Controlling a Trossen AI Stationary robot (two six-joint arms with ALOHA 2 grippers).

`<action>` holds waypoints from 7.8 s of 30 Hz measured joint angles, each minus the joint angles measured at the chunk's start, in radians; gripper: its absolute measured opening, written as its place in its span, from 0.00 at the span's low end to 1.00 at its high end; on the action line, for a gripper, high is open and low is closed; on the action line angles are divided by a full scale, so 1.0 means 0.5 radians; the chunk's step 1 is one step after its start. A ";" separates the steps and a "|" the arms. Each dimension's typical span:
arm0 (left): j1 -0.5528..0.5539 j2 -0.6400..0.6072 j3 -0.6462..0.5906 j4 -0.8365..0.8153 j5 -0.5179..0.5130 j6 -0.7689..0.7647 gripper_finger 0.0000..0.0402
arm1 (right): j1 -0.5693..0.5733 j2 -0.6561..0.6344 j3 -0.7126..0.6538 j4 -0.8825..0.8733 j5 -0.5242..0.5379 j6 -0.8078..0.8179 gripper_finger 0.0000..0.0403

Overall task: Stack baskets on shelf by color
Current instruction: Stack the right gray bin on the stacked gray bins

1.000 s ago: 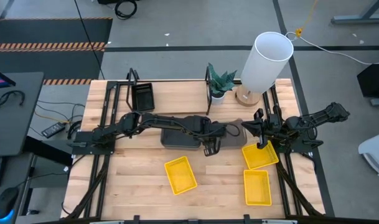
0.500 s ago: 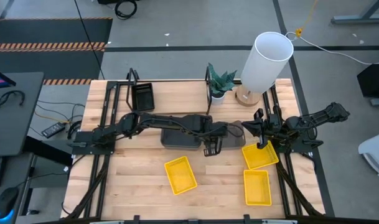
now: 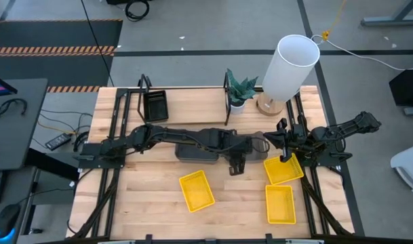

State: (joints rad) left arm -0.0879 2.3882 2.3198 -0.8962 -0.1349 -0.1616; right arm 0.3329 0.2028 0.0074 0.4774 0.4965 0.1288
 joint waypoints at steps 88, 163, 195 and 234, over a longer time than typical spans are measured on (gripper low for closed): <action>0.008 0.001 0.028 0.217 0.018 0.265 0.02 | 0.000 -0.001 0.000 0.000 0.000 0.001 0.03; -0.224 -0.523 0.025 -1.258 -0.406 0.199 0.02 | 0.000 -0.001 0.001 0.014 -0.001 0.001 0.03; -0.283 -0.917 0.017 -0.890 -0.507 0.378 0.02 | 0.000 0.000 0.001 0.015 -0.001 0.000 0.03; -0.209 -1.571 -2.129 0.814 -0.266 0.170 0.02 | 0.000 0.000 0.001 0.014 -0.001 0.001 0.03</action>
State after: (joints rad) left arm -0.1925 1.6028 1.2553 -0.4895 -0.2676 -0.0767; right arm 0.3330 0.2025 0.0078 0.4844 0.4959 0.1291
